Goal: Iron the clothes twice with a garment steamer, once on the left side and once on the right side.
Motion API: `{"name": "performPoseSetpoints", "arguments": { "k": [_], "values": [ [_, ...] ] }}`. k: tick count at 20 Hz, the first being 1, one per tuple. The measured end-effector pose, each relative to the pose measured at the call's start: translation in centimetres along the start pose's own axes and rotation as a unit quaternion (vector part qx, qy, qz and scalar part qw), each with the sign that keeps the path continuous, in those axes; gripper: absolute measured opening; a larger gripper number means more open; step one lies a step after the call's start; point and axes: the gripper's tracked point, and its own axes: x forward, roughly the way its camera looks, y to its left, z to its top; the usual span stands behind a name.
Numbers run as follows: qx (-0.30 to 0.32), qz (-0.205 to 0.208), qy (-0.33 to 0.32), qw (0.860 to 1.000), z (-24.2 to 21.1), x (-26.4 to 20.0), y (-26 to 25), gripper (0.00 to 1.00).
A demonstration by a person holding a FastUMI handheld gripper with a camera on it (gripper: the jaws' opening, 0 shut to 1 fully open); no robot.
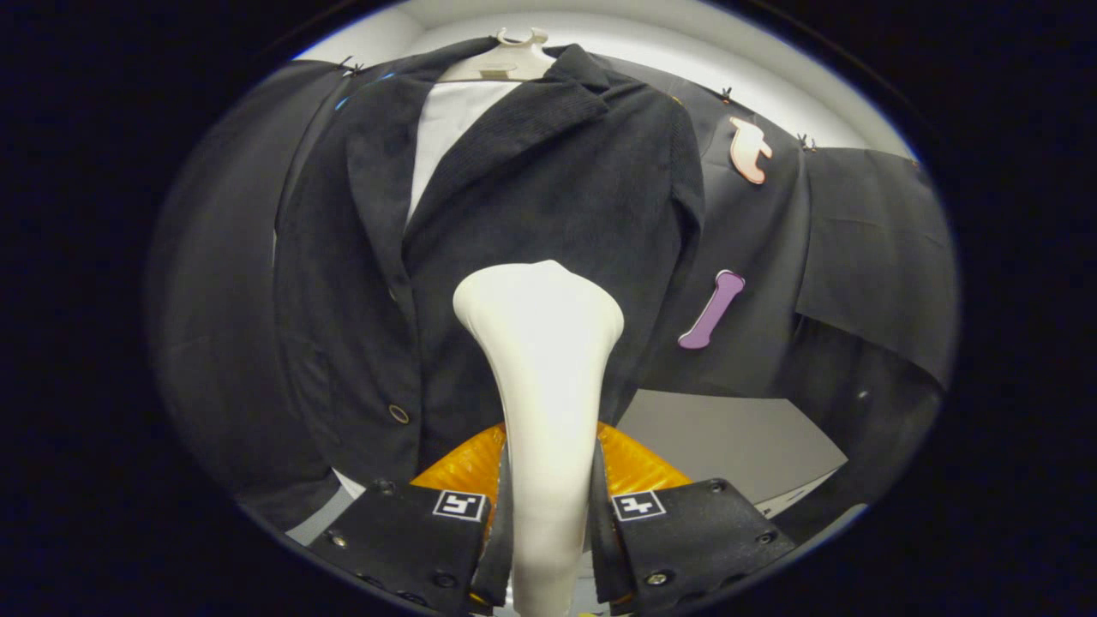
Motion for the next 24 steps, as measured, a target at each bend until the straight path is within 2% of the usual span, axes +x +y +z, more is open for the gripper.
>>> {"name": "performPoseSetpoints", "arguments": {
  "k": [15, 24],
  "values": [
    [-0.075, -0.027, 0.045, 0.996, -8.3, 1.9, 1.0, 0.40],
    [-0.073, -0.015, 0.081, 0.994, -12.8, 2.7, 1.9, 0.40]
  ]
}}
